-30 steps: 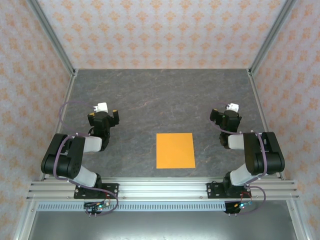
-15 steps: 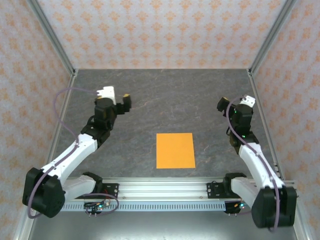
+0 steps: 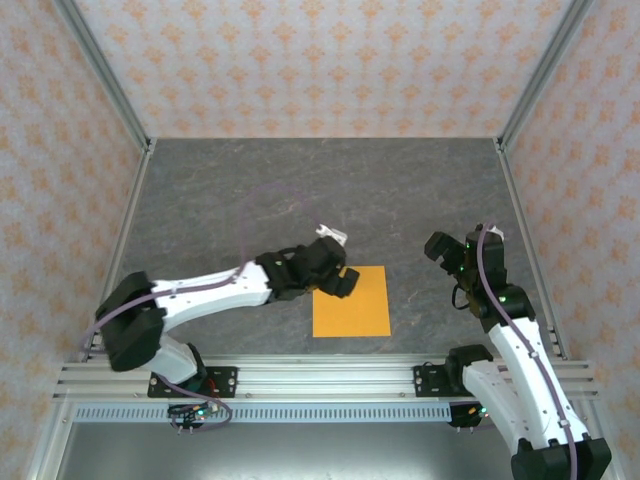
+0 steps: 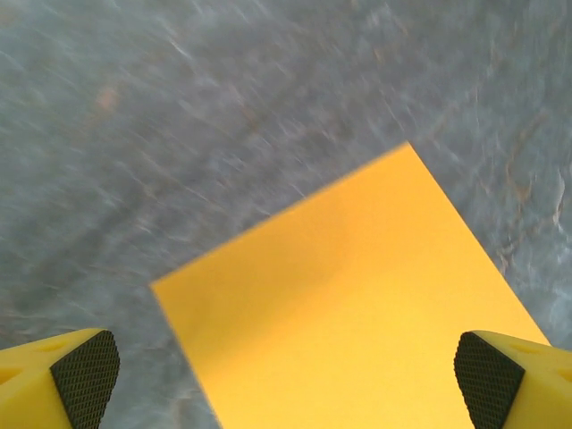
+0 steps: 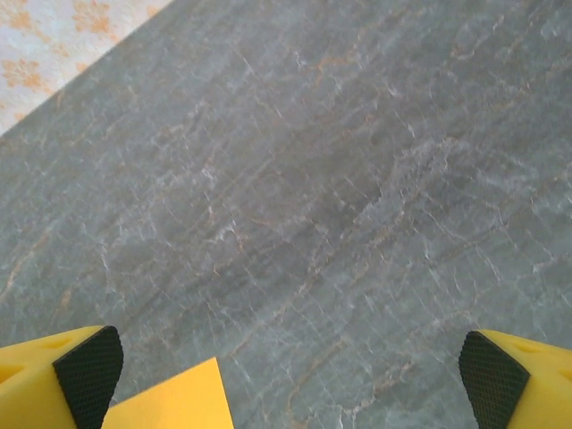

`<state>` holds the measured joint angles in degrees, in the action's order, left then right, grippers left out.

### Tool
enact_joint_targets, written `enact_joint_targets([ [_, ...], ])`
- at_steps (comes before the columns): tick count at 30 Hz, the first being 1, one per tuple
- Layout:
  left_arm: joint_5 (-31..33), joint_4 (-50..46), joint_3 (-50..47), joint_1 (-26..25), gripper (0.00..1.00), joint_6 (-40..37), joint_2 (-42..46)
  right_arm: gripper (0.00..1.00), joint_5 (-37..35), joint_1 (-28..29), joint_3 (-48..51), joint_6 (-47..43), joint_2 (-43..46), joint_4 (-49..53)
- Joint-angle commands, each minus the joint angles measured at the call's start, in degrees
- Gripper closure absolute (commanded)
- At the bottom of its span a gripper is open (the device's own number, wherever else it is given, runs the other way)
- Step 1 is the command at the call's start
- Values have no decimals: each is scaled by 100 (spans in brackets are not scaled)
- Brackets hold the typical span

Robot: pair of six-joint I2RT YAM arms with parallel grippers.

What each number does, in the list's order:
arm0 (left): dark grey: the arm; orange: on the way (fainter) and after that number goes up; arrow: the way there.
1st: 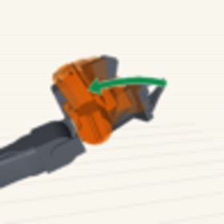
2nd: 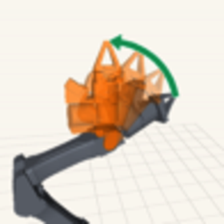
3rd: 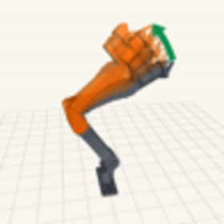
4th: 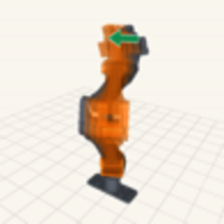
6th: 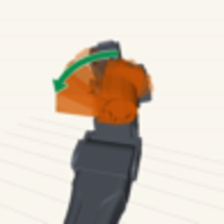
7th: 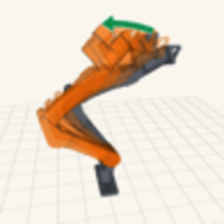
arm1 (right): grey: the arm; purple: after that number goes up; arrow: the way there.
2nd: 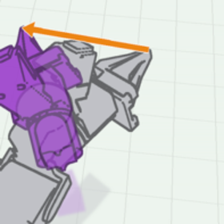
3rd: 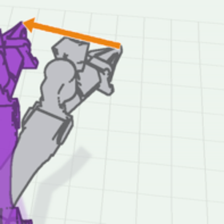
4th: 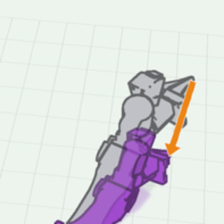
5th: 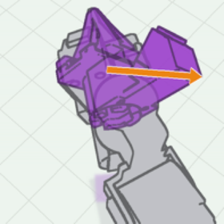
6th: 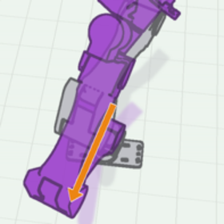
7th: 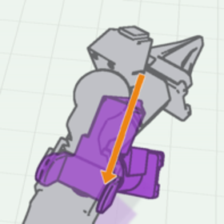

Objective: Fold a paper plane with a square sheet of paper (fold left side to right side)
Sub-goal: Move the square sheet of paper to the center of the table.

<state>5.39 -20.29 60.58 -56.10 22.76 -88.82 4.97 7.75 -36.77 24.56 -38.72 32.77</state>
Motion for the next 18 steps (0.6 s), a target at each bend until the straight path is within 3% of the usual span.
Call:
enact_joint_targets([
  [1,-265,-744,693,-158,0,314,-684,0,63,47,-111,292,44,319],
  [5,-467,-1313,1386,-213,0,368,-1470,0,64,68,-119,353,40,330],
  [11,-949,-1271,1686,-211,0,465,-1994,0,82,78,-98,336,49,387],
  [18,-944,-1694,2198,-211,0,490,-2682,0,152,86,-49,358,40,291],
])
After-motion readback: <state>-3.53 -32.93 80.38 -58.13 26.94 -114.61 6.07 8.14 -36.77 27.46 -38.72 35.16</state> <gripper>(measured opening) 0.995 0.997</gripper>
